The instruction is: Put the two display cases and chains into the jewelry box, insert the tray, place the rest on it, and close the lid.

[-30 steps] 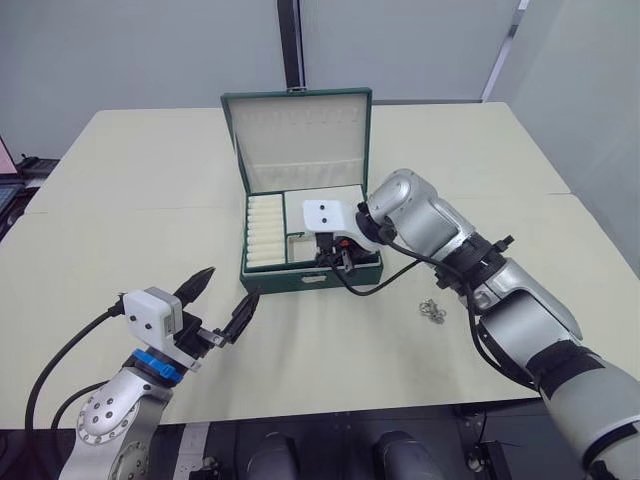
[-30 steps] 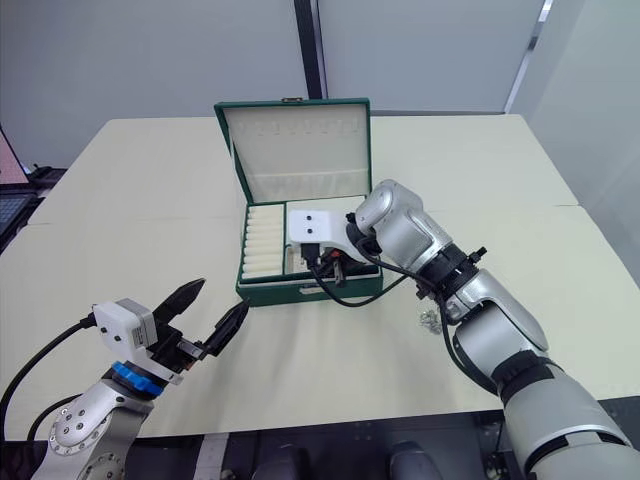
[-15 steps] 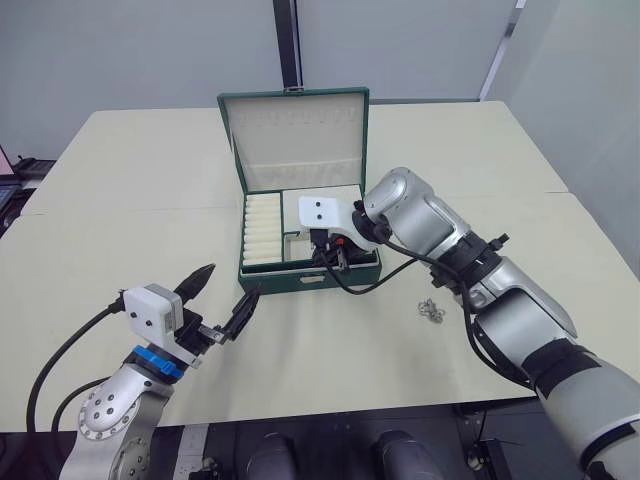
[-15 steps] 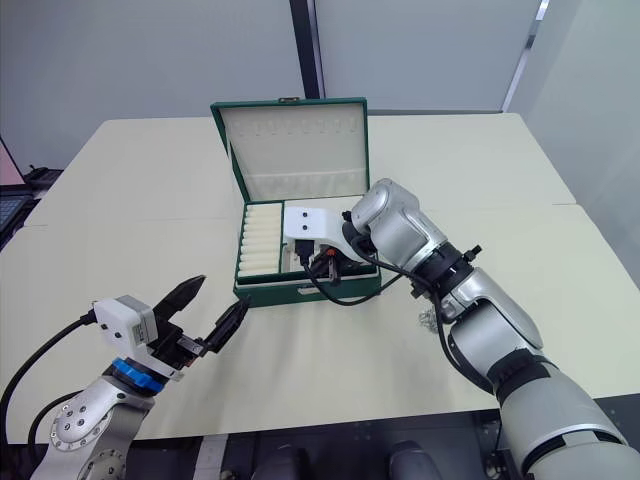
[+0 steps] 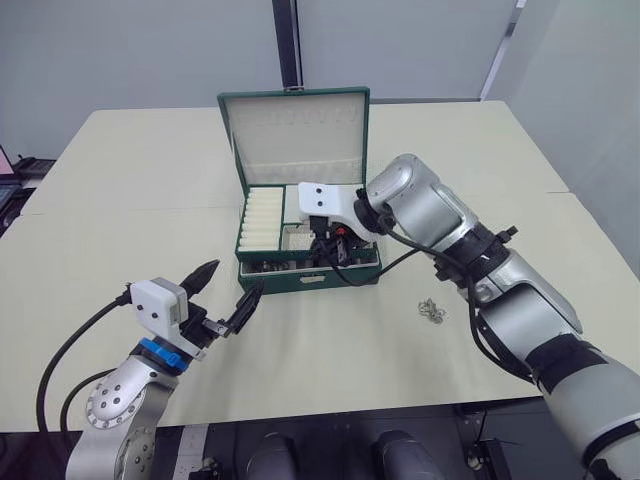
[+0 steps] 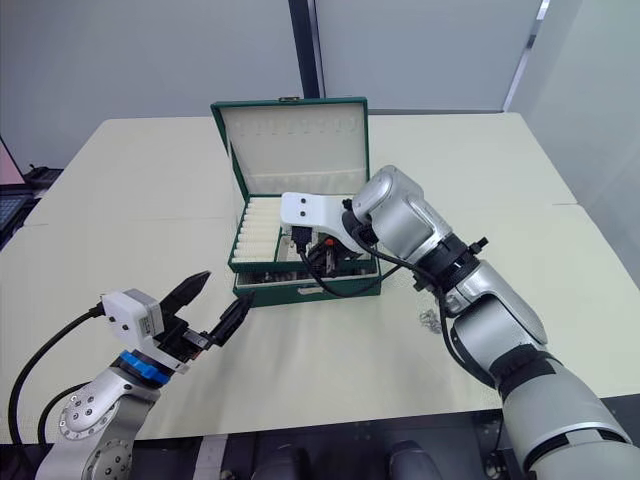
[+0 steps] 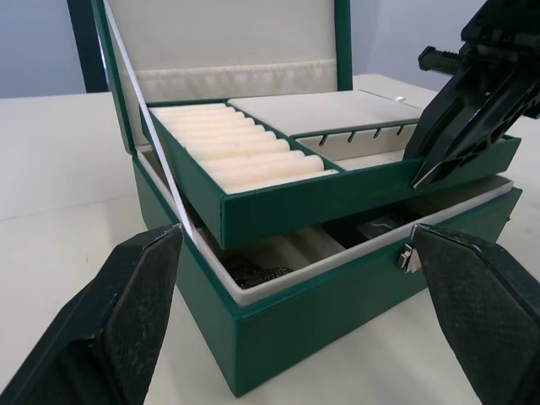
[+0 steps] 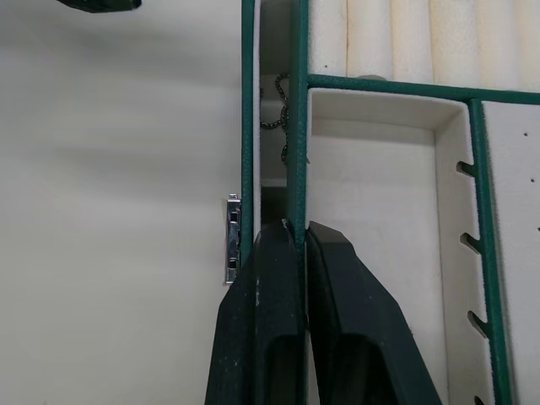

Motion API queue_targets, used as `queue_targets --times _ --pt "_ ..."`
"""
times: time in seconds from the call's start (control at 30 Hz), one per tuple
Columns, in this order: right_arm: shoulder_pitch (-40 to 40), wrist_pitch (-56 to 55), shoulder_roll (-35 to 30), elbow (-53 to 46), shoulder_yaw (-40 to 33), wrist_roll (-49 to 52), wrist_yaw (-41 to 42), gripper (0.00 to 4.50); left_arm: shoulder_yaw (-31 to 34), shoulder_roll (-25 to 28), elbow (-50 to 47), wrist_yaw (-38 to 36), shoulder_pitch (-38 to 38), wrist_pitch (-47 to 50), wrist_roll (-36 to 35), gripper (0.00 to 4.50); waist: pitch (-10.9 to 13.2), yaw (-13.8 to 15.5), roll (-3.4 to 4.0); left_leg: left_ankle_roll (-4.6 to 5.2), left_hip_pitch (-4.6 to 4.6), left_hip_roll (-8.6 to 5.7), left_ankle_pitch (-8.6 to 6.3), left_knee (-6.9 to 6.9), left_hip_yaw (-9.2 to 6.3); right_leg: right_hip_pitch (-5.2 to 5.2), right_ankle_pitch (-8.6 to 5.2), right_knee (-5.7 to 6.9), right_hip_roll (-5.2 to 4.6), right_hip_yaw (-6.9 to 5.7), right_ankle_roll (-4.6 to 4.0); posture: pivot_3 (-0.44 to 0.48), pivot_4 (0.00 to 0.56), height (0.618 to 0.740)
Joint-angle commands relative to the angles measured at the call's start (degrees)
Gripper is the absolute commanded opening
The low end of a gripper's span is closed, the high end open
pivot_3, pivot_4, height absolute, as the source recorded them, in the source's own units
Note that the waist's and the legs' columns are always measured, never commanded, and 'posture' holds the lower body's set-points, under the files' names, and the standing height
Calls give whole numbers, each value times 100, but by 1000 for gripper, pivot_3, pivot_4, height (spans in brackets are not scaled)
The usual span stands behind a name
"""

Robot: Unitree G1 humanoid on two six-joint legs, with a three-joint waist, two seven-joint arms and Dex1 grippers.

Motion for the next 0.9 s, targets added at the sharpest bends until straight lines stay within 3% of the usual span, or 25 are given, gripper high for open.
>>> queue_targets --times 0.03,0.9 --pt "-108 -40 -51 -327 -33 46 82 7 -15 69 -103 -44 -54 -44 -6 4500 0 1 0 0 0 0 0 0 0 0 0 0 0 0 0 0 150 740" --pt "42 -148 -66 -245 115 2 42 7 -9 65 -154 -9 17 -57 -8 4500 1 0 -1 0 -1 0 0 -1 1 -1 0 0 0 0 0 0 150 740"
